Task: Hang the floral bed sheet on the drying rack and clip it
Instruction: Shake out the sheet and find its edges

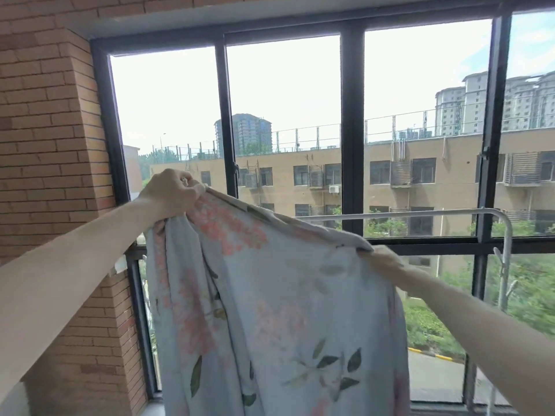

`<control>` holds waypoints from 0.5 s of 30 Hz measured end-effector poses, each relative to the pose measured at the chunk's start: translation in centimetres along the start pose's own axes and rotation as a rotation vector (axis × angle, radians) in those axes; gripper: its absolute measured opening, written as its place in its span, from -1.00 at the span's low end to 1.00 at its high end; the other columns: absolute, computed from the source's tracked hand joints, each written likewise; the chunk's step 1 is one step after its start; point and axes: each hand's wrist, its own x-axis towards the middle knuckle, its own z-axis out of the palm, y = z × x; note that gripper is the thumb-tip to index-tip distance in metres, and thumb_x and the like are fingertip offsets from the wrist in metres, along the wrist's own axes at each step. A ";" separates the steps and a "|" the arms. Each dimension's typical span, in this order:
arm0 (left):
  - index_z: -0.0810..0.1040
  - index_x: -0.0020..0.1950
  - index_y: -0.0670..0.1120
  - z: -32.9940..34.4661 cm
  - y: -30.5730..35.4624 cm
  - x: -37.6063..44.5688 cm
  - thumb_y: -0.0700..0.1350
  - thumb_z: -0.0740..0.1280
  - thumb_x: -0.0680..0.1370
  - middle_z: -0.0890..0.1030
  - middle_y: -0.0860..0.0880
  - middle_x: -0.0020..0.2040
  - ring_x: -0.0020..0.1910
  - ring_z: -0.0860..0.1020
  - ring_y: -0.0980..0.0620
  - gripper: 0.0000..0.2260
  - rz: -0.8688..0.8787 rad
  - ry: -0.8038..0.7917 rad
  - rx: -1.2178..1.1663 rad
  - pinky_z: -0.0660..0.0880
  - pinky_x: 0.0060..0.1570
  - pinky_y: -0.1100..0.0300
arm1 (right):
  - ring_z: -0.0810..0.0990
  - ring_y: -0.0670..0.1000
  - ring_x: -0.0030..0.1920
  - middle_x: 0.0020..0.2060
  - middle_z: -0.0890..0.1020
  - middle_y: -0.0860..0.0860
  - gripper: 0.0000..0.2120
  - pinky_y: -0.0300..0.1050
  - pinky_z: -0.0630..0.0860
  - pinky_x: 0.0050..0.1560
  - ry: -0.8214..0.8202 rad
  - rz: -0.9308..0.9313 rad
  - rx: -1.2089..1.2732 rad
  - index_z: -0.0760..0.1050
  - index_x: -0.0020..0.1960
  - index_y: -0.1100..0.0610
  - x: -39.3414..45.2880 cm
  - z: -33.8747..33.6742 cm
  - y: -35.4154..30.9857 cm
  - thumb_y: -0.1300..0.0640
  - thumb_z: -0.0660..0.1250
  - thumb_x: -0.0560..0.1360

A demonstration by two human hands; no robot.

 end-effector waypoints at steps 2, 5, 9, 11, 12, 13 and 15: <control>0.40 -0.26 0.02 -0.6 -1.4 -0.2 0.36 0.36 0.53 0.46 0.00 -0.40 -0.42 0.41 -0.02 -0.55 -0.046 -0.096 0.055 0.31 -0.34 0.15 | 0.44 0.02 -0.37 -0.39 0.53 0.02 -0.75 -0.15 0.35 -0.36 0.296 -0.143 0.288 0.58 -0.24 0.10 0.0 -2.1 -5.8 0.00 0.36 0.56; 0.22 -0.43 0.01 -1.4 -2.6 -1.0 0.54 0.31 0.40 0.25 0.06 -0.49 -0.50 0.22 0.04 -0.35 -0.087 -0.104 -0.001 0.19 -0.32 0.16 | 0.39 -0.01 -0.46 -0.47 0.47 -0.01 -0.63 -0.17 0.29 -0.44 0.291 -0.333 0.129 0.59 -0.30 0.17 -0.5 -3.7 -12.2 -0.04 0.42 0.57; 0.41 -0.52 -0.03 -2.4 -4.0 -0.9 0.12 0.45 0.53 0.48 0.09 -0.46 -0.39 0.45 0.00 -0.51 -0.134 -0.041 0.003 0.42 -0.25 0.17 | 0.33 -0.12 -0.54 -0.62 0.40 -0.14 -0.67 -0.31 0.23 -0.56 0.318 -0.460 -0.155 0.52 -0.37 0.14 -0.5 -6.3 -14.2 0.18 0.44 0.56; 0.44 -0.31 -0.03 -2.2 -2.6 -1.1 -0.12 0.37 0.50 0.45 0.01 -0.43 -0.39 0.41 -0.02 -0.79 -0.074 -0.028 0.040 0.38 -0.28 0.16 | 0.28 -0.15 -0.56 -0.64 0.34 -0.13 -0.64 -0.32 0.18 -0.56 0.389 -0.536 -0.091 0.49 -0.40 0.12 0.1 -5.8 -15.2 0.20 0.41 0.57; 0.44 -0.24 -0.04 -2.1 -1.7 -1.2 -0.18 0.33 0.48 0.49 -0.02 -0.38 -0.38 0.43 -0.04 -0.87 -0.015 -0.026 0.070 0.42 -0.29 0.14 | 0.25 -0.13 -0.56 -0.59 0.33 -0.13 -0.60 -0.28 0.17 -0.55 0.316 -0.552 -0.160 0.49 -0.43 0.10 -0.1 -4.6 -15.8 0.11 0.44 0.57; 0.46 -0.20 -0.06 -1.8 -1.0 -1.2 -0.22 0.31 0.49 0.57 -0.04 -0.30 -0.34 0.49 -0.07 -0.90 0.032 -0.035 0.090 0.49 -0.25 0.10 | 0.25 -0.10 -0.54 -0.55 0.34 -0.07 -0.57 -0.24 0.19 -0.53 0.212 -0.551 -0.237 0.51 -0.45 0.12 -0.2 -3.2 -16.0 0.04 0.46 0.56; 0.55 0.02 -0.04 -1.3 -0.2 -1.4 -0.26 0.30 0.53 0.66 -0.04 -0.09 -0.14 0.61 -0.05 -0.85 0.084 -0.084 0.083 0.58 -0.06 0.02 | 0.33 -0.08 -0.48 -0.47 0.42 -0.01 -0.68 -0.22 0.28 -0.45 0.176 -0.513 -0.207 0.60 -0.32 0.21 0.2 -2.0 -16.0 0.05 0.50 0.52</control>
